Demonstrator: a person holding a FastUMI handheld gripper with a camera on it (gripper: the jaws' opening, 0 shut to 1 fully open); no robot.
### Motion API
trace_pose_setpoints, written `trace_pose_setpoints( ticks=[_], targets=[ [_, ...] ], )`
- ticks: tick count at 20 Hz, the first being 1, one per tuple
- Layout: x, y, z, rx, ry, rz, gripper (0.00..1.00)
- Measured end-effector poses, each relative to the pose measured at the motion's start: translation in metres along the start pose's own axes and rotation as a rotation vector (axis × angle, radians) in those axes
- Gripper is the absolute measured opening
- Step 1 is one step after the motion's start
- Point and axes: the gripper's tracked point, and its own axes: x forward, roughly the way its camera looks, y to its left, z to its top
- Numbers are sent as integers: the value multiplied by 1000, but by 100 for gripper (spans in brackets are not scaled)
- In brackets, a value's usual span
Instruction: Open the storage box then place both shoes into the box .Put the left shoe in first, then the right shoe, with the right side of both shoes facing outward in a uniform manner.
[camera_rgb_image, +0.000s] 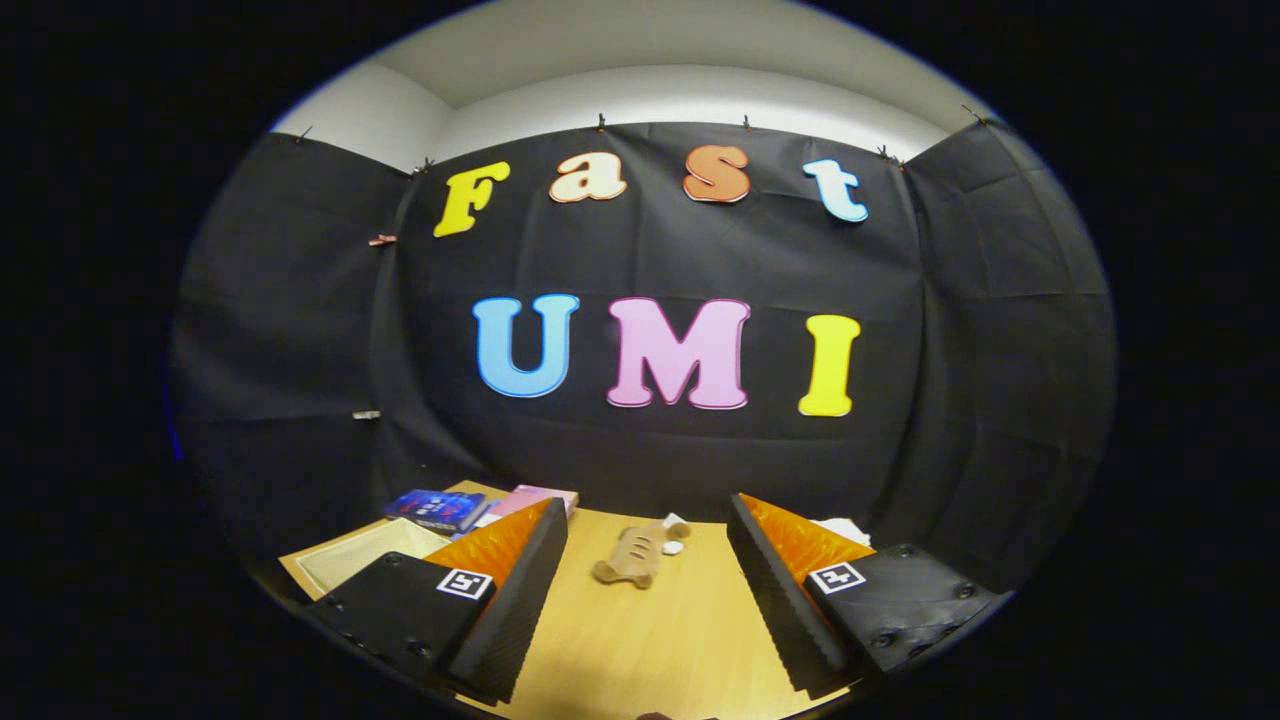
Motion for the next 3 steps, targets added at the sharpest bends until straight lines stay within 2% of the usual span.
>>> trace_pose_setpoints(
  ticks=[3],
  targets=[
    [3, 0, -19, -60, 18, -30, 99]
  ],
)
